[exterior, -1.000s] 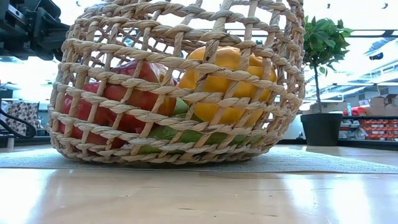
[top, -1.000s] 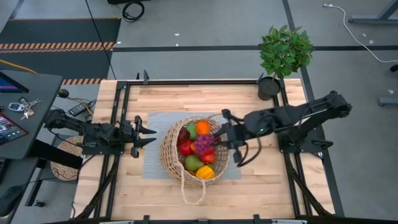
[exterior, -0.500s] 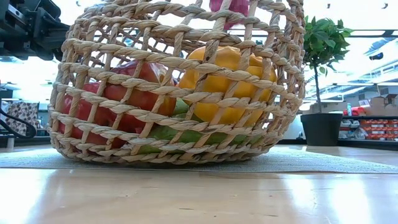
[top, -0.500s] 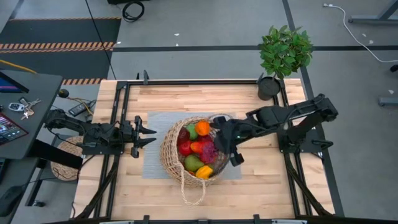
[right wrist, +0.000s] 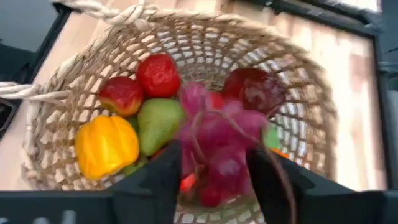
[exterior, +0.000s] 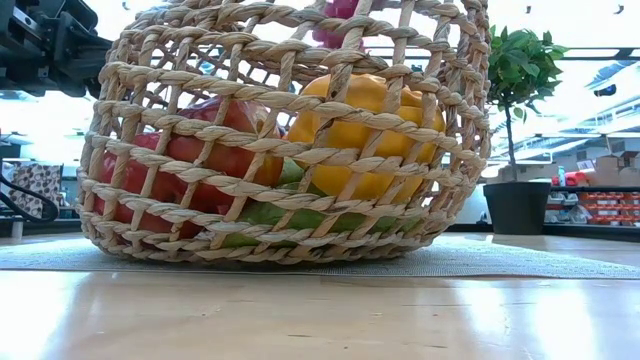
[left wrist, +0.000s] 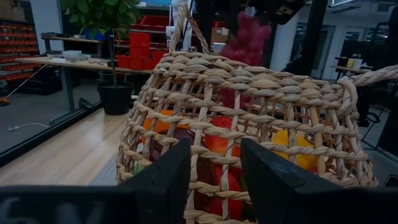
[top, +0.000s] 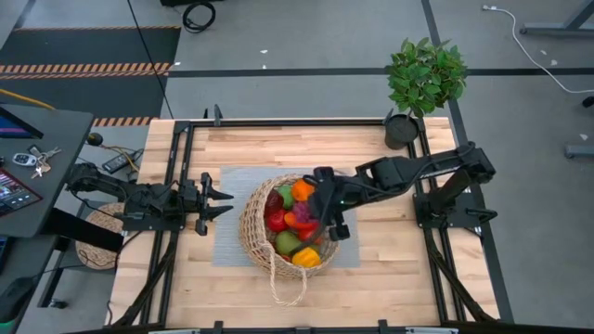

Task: Build produce basket
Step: Put the grapes into the basket, then return to Home Position

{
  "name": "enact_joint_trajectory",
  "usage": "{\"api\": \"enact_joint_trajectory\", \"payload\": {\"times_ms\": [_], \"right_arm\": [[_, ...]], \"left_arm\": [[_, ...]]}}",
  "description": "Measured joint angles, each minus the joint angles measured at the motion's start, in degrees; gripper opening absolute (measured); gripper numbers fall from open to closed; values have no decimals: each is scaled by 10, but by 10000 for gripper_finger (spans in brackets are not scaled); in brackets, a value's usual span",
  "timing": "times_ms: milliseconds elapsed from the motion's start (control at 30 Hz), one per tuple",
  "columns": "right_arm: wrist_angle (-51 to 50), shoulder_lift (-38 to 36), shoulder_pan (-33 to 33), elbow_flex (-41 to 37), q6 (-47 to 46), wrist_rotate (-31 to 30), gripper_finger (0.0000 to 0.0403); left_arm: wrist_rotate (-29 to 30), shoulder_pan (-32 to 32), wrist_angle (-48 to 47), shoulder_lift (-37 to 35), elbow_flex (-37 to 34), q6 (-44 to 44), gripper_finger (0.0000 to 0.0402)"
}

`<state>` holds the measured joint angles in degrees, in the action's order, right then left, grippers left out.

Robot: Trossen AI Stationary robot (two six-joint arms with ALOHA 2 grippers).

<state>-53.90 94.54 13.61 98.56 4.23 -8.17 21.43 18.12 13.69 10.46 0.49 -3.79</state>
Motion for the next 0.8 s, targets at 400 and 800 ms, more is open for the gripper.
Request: {"api": "enact_joint_trajectory", "payload": {"times_ms": [400, 800], "right_arm": [[-53, -9, 18, -1, -18, -26, 314], [34, -155, 25, -140, -41, -22, 312]], "left_arm": [[0, 0, 0, 0, 0, 0, 153], [0, 0, 0, 0, 0, 0, 146]]}}
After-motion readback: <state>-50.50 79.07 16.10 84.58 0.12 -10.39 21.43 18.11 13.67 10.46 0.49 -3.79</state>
